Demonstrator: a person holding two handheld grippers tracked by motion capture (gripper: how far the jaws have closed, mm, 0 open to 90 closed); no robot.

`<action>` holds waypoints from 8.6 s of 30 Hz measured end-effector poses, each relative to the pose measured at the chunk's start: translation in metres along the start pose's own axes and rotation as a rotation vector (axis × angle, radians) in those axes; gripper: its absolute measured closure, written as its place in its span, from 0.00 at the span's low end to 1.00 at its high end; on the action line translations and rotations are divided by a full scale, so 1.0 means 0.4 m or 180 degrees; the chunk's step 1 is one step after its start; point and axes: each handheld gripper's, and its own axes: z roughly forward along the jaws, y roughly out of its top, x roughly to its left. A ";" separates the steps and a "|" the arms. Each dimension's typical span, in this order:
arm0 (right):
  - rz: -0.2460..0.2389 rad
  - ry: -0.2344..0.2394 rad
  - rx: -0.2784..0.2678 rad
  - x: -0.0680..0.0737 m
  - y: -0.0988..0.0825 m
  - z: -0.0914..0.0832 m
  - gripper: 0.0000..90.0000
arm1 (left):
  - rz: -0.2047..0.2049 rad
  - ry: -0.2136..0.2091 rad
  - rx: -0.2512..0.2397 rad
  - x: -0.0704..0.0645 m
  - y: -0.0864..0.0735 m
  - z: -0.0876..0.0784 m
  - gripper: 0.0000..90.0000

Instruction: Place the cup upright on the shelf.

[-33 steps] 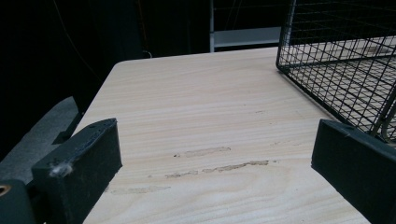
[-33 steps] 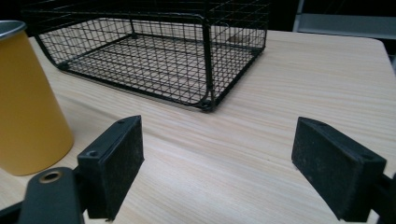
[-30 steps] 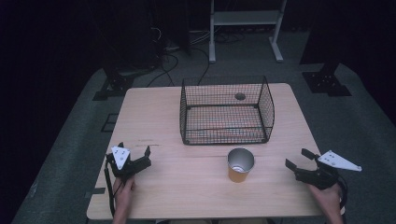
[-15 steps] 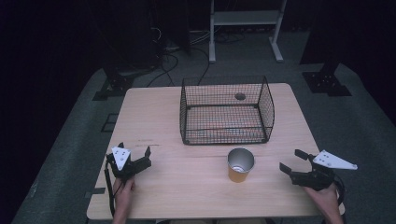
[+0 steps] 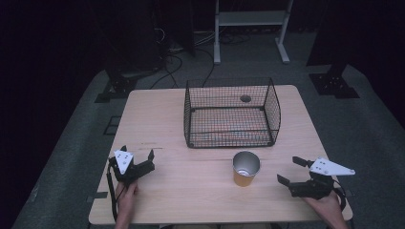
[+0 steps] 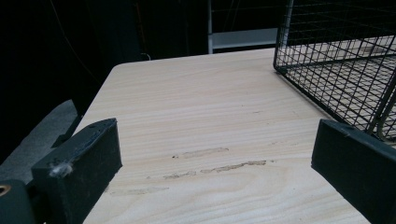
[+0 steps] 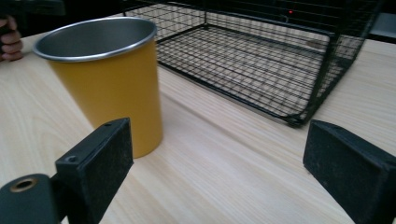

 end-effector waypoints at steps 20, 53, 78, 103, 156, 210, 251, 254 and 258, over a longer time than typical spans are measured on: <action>-0.0163 0.0228 0.0075 0.066 0.021 0.045 0.08 | 0.0009 -0.0006 -0.0007 -0.001 0.000 -0.001 0.01; -0.0231 0.0491 0.0158 0.130 0.055 0.164 0.00 | 0.0006 -0.0008 -0.0009 -0.001 0.000 -0.001 0.01; -0.0313 0.0539 0.0205 0.150 0.090 0.225 0.00 | 0.0006 -0.0011 -0.0009 0.000 0.000 -0.002 0.01; -0.0133 0.0848 0.0274 0.115 0.124 0.218 0.14 | 0.0000 -0.0014 -0.0016 0.000 0.000 -0.001 0.01; -0.0270 0.1134 0.0332 0.021 0.423 0.243 0.14 | -0.0010 -0.0004 -0.0002 0.000 0.000 -0.001 0.01; -0.0100 0.1113 0.0707 -0.084 0.521 0.556 0.14 | -0.0021 -0.0023 -0.0022 0.001 -0.001 -0.002 0.01; -0.0014 0.0816 0.1078 -0.129 0.453 0.691 0.13 | -0.0016 -0.0023 -0.0026 0.001 -0.001 -0.003 0.01; -0.0003 0.0831 0.1083 -0.128 0.449 0.697 0.13 | -0.0024 -0.0024 -0.0026 0.002 -0.001 -0.003 0.01; -0.0107 0.0789 0.1181 -0.122 0.444 0.707 0.12 | -0.0024 -0.0026 -0.0027 0.002 -0.001 -0.003 0.01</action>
